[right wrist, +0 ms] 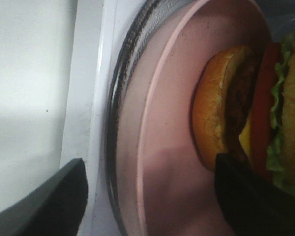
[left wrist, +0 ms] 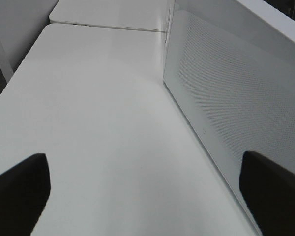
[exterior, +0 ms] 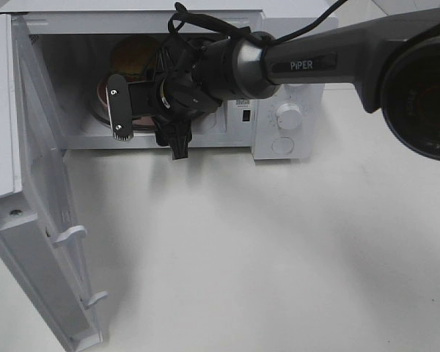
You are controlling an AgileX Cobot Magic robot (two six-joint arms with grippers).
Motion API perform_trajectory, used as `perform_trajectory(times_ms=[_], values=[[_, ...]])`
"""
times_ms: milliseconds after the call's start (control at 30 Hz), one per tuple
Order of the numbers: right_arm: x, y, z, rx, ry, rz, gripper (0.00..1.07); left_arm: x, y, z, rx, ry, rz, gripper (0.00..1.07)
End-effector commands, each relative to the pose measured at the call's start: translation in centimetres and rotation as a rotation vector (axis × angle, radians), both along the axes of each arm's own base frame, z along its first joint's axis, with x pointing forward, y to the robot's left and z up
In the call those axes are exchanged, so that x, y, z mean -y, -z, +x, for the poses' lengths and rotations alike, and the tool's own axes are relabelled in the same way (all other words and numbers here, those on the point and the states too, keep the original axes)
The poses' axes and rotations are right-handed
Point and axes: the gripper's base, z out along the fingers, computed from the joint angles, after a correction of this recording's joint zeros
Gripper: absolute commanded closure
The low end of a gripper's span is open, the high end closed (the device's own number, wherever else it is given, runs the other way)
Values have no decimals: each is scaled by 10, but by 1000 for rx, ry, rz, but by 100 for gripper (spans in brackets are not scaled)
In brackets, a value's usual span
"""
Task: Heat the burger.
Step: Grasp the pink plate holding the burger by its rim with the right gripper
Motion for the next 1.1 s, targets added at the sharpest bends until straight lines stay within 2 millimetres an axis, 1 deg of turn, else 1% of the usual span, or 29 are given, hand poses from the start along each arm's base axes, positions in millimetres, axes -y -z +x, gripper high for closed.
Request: perform_trajectory(times_ms=[33,67,100,133,167,200,233,267,333,433,467,500,767,800,867,900,1033,1100], values=[[0,4,4,-6,14,21,49,0,0,-3,24,-3,2,4],[0,5,4,-10,14,27,57,0,0,-3,24,-3,2,4],[0,5,4,-10,14,27,57,0,0,-3,24,-3,2,4],[-1,5,4,-11,12,41,62,0,0,-3,24,-3,2,4],[-1,5,4,-11,12,41,62,0,0,-3,24,-3,2,4],[-2,5,4,-12,10,54,71,0,0,-3,24,-3,2,4],[-2,5,4,-11,9,54,75,0,0,-3,24,-3,2,4],[-2,5,4,-11,9,54,75,0,0,-3,24,-3,2,4],[-3,4,4,-4,-1,65,95,0,0,-3,24,-3,2,4],[-4,4,4,-4,-2,66,98,0,0,-3,24,-3,2,4],[-4,3,4,-1,-6,71,104,0,0,-3,24,-3,2,4],[-5,3,4,2,-10,76,107,0,0,-3,24,-3,2,4],[-6,3,3,0,-10,72,107,0,0,-3,24,-3,2,4],[-9,2,-1,-1,-17,60,107,0,0,-3,24,-3,2,4],[-9,-2,-1,4,-20,59,107,0,0,-3,24,-3,2,4],[-13,-4,-5,3,-32,60,107,0,0,-3,24,-3,2,4],[-11,-8,-6,0,-38,31,107,0,0,-3,24,-3,2,4],[-14,-10,-11,-12,-54,8,107,0,0,-3,24,-3,2,4]])
